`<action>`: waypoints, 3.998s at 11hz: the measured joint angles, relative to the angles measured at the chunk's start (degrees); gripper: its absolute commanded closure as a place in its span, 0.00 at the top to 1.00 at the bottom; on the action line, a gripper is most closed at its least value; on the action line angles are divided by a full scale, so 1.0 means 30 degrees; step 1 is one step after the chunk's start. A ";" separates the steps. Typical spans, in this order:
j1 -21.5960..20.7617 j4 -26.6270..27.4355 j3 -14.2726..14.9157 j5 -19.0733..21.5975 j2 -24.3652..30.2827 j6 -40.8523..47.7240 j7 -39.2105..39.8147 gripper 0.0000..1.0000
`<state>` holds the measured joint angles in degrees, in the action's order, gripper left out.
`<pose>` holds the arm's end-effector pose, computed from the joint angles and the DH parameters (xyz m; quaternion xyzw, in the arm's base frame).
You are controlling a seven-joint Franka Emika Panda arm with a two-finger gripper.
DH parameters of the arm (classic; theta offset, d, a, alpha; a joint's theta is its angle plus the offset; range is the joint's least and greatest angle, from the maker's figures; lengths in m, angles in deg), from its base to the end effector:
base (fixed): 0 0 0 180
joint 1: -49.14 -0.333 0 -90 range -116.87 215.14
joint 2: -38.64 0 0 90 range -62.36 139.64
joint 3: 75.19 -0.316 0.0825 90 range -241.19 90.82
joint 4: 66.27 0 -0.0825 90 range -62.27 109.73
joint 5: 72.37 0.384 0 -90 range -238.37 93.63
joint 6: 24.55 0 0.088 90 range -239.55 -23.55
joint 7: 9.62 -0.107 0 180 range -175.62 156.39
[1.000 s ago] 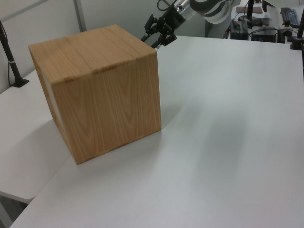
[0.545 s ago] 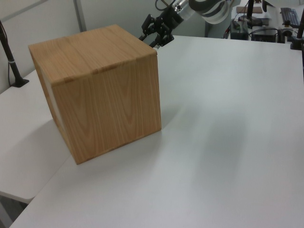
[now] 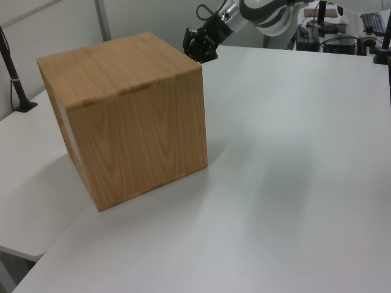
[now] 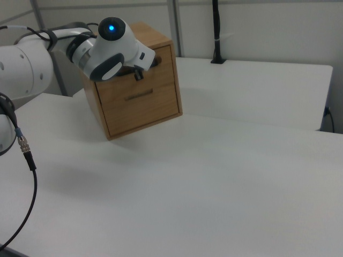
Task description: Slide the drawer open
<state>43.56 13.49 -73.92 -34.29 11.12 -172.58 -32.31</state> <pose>0.7442 0.0487 0.5127 -0.8449 0.3357 -0.2614 0.3241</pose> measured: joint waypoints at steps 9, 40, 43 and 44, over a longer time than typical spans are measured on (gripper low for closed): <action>0.0170 0.0148 -0.0010 -0.0537 0.0178 0.0143 0.0336 0.00; 0.4271 0.1460 0.3432 -0.3421 0.5748 1.2591 0.9986 1.00; 0.2915 0.1408 0.3272 -0.8253 0.7499 1.5156 0.5834 1.00; 0.2012 0.1413 0.3232 -0.9814 0.7967 1.6530 0.4577 1.00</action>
<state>49.60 17.73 -64.23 -63.73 35.02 -122.99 -18.57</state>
